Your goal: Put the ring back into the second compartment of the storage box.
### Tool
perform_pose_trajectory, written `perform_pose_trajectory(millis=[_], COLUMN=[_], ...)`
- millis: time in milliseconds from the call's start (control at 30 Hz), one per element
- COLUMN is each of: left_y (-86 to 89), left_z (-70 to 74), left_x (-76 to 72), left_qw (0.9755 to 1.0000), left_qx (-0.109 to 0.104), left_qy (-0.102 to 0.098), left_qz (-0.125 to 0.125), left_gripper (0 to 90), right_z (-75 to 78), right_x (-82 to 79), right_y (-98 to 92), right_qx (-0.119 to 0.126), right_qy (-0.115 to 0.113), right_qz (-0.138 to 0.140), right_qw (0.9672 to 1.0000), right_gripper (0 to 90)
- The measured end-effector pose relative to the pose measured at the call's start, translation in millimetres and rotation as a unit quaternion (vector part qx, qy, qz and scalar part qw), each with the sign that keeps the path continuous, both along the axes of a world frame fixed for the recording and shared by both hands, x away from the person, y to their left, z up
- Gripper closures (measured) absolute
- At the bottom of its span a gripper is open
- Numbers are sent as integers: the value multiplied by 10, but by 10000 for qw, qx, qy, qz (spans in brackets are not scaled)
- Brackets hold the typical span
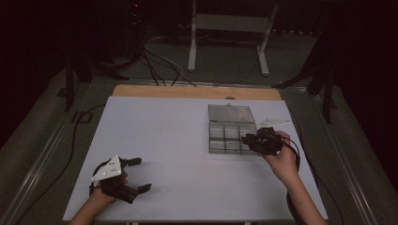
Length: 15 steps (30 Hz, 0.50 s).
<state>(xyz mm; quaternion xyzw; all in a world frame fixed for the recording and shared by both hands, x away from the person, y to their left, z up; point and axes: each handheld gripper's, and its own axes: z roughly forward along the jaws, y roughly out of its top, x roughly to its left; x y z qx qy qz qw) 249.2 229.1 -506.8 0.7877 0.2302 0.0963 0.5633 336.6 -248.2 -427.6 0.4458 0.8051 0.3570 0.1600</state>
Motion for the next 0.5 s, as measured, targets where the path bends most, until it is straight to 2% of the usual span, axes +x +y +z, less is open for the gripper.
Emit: perform_pose_trajectory(millis=[500], left_y=[-4], left_z=[8], left_x=[-5], left_qw=[10000], left_qx=[0], left_qy=[-13], left_qz=[-20], left_gripper=[9], right_z=[4], right_x=[165], right_y=[62], right_qx=[2], right_qy=[60], right_qz=[47], right_qw=[10000], right_gripper=[720])
